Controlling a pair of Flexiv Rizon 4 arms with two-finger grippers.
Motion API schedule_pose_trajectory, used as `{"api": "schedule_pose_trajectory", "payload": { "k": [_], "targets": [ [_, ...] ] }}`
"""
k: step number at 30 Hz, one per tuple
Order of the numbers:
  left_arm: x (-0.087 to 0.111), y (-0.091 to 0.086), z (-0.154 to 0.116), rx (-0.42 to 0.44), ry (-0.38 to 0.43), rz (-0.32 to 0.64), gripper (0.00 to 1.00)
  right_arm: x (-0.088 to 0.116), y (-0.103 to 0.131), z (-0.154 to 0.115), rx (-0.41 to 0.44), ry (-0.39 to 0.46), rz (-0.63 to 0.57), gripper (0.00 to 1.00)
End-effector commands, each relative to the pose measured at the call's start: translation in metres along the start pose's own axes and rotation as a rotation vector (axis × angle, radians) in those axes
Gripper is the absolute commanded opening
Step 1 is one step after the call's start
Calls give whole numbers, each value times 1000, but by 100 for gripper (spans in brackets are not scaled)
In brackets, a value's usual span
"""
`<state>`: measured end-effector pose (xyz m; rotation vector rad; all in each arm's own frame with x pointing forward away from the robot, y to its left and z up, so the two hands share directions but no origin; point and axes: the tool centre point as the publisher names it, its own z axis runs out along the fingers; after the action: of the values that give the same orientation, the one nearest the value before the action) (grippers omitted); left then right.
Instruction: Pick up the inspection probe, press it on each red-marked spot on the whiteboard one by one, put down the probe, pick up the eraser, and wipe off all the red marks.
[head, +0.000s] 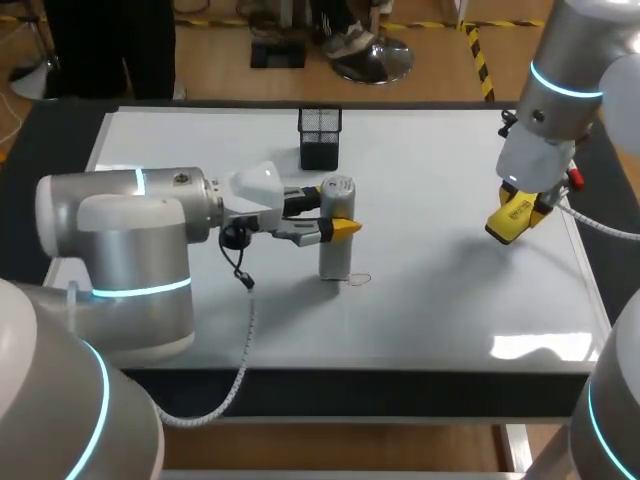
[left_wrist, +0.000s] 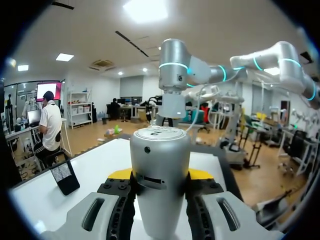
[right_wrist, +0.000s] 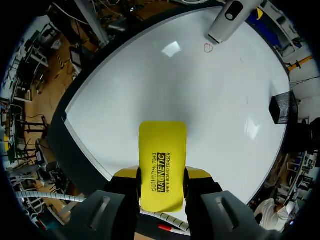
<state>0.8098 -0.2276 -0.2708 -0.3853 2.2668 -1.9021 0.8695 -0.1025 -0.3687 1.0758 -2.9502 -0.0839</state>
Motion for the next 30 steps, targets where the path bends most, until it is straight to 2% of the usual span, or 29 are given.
{"api": "schedule_pose_trajectory", "payload": {
  "k": [1, 9, 17, 26, 27, 28, 30],
  "targets": [
    [3, -2, -18, 17, -24, 10, 0, 0, -1, 0, 2, 3, -2, 0],
    [-5, -13, -25, 14, 11, 53, 0, 0, -1, 0, 2, 3, -2, 0],
    [-9, -15, -24, -3, 97, 71, 0, 0, -1, 0, 2, 3, -2, 0],
    [-27, -24, -26, -16, 247, 90, 0, 0, -1, 0, 2, 3, -2, 0],
    [-29, -25, -27, -16, 268, 95, 0, 0, -1, 0, 2, 3, -2, 0],
    [-31, -27, -28, 1, 328, 86, 0, 0, -1, 0, 2, 3, -2, 0],
    [-37, -28, -30, -15, 343, 91, 0, 0, -1, 0, 2, 3, -2, 0]
  ]
}}
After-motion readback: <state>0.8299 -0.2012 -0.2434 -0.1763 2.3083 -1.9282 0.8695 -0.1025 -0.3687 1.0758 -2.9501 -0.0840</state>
